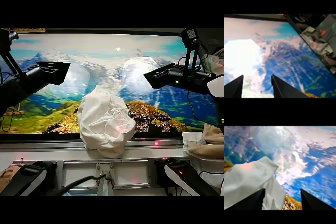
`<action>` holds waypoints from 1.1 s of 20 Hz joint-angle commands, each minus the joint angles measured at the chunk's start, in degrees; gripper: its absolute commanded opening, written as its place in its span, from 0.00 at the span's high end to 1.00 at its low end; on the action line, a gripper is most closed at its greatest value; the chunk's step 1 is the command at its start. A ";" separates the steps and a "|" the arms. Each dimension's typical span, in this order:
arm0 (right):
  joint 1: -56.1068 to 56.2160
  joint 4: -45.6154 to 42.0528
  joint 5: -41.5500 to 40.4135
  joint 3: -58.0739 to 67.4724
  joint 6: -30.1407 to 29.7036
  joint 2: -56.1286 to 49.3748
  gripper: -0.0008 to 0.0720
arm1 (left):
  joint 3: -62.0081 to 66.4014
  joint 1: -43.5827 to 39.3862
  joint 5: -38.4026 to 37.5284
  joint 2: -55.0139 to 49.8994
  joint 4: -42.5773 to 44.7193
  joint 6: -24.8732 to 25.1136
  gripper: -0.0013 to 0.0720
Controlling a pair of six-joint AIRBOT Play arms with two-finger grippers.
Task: Fold the clothes and pants, and hang the long-sleeved shirts on hangers.
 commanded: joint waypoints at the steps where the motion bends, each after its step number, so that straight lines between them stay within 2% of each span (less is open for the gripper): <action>1: -0.02 0.02 0.02 0.02 0.02 -0.04 0.29 | -0.02 -0.02 0.00 0.00 0.02 0.00 0.50; 19: -0.02 0.02 -0.02 0.02 -0.02 -0.04 0.29 | -0.02 -0.04 0.00 0.00 0.02 0.02 0.50; 22: -0.02 0.17 -2.84 0.02 0.02 -0.04 0.29 | -0.02 -0.04 0.00 0.00 0.02 0.02 0.50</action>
